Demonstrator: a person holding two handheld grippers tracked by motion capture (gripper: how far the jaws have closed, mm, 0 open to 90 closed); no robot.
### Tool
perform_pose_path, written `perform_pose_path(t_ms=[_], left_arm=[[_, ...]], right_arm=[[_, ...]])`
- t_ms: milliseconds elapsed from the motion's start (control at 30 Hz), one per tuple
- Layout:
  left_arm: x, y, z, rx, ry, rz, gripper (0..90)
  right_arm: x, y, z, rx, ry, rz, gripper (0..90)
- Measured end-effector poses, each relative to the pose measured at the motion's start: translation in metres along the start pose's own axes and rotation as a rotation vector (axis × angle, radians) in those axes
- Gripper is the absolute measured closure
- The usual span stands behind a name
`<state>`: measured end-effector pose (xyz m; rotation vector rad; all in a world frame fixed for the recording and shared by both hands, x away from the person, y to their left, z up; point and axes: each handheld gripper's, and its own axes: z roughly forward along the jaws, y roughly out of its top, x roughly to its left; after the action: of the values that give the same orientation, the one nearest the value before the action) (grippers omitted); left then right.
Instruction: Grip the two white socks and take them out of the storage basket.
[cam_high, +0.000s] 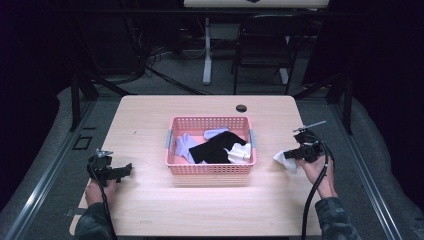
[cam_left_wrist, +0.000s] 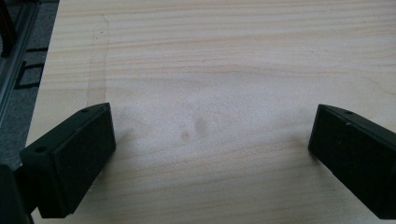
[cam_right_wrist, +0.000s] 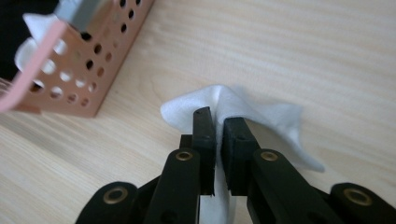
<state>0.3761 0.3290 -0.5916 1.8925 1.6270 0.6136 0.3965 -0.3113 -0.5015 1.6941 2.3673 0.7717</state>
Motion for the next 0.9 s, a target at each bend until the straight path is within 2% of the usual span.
perform_pose_path(t_ms=[67,233,267,400,500,733,833,900], left_arm=[[0.0,0.0,0.0,0.0,0.0,0.0,0.5],[0.0,0.0,0.0,-0.001,0.0,-0.001,0.5],[0.0,0.0,0.0,-0.001,0.0,0.0,0.5],[0.0,0.0,0.0,-0.001,0.0,0.0,0.5],[0.0,0.0,0.0,-0.001,0.0,0.0,0.5],[0.0,0.0,0.0,-0.001,-0.001,0.0,0.5],[0.0,0.0,0.0,-0.001,-0.001,0.0,0.5],[0.0,0.0,0.0,0.0,-0.001,0.0,0.5]], right_arm=[[0.001,-0.004,0.008,0.038,-0.014,-0.003,83.2],[0.002,-0.006,0.005,0.024,0.002,-0.022,69.4],[0.003,-0.006,0.005,0.015,-0.005,-0.013,64.9],[0.008,-0.006,0.001,0.007,-0.024,-0.036,43.5],[0.01,-0.004,-0.007,-0.019,-0.027,-0.044,31.5],[0.017,-0.002,-0.022,-0.061,-0.018,-0.083,16.6],[0.021,0.0,-0.027,-0.063,-0.028,-0.109,14.0],[0.024,0.001,-0.029,-0.072,-0.015,-0.118,11.0]])
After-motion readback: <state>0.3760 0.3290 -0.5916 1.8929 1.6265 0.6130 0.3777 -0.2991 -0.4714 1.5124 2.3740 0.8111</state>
